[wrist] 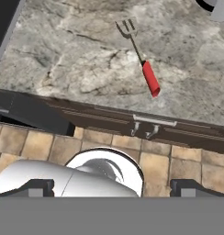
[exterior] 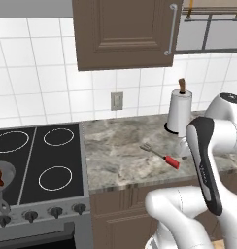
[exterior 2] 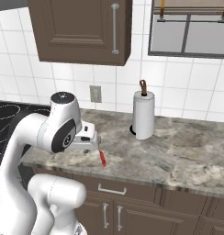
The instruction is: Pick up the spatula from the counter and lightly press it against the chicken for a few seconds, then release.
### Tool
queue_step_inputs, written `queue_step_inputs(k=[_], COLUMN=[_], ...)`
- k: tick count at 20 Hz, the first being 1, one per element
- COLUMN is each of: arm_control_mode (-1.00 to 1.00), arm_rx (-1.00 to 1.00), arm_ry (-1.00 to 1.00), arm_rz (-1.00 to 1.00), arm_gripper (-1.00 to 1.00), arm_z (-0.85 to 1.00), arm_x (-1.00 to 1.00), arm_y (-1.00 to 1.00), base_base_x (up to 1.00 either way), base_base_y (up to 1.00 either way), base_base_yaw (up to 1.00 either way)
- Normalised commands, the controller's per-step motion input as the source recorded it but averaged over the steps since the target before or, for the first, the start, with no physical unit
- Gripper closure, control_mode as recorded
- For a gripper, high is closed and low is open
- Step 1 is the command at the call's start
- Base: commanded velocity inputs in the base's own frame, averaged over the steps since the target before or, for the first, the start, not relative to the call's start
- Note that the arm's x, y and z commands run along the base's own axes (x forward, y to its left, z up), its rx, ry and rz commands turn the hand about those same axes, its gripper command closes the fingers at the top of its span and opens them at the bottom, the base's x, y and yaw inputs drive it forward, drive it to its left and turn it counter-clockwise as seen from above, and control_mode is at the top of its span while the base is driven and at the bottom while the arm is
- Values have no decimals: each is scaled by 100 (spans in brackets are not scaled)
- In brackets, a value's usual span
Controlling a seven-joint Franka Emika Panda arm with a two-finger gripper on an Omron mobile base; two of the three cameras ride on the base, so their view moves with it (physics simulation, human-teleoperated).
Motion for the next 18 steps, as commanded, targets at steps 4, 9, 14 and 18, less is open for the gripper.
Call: queue_step_inputs(k=[4, 9, 14, 18], arm_control_mode=[-100, -100, -100, -100], arm_rx=[0, 0, -1, -2], arm_ry=[0, 0, -2, -1], arm_rz=[1, 0, 0, 0], arm_gripper=[-100, -100, -100, -100], arm_z=[-9, -5, -9, -13], arm_x=[12, 19, 19, 18], arm_y=[-2, 0, 0, 0], base_base_x=[0, 0, 0, 0], base_base_y=[0, 0, 0, 0], base_base_yaw=[0, 0, 0, 0])
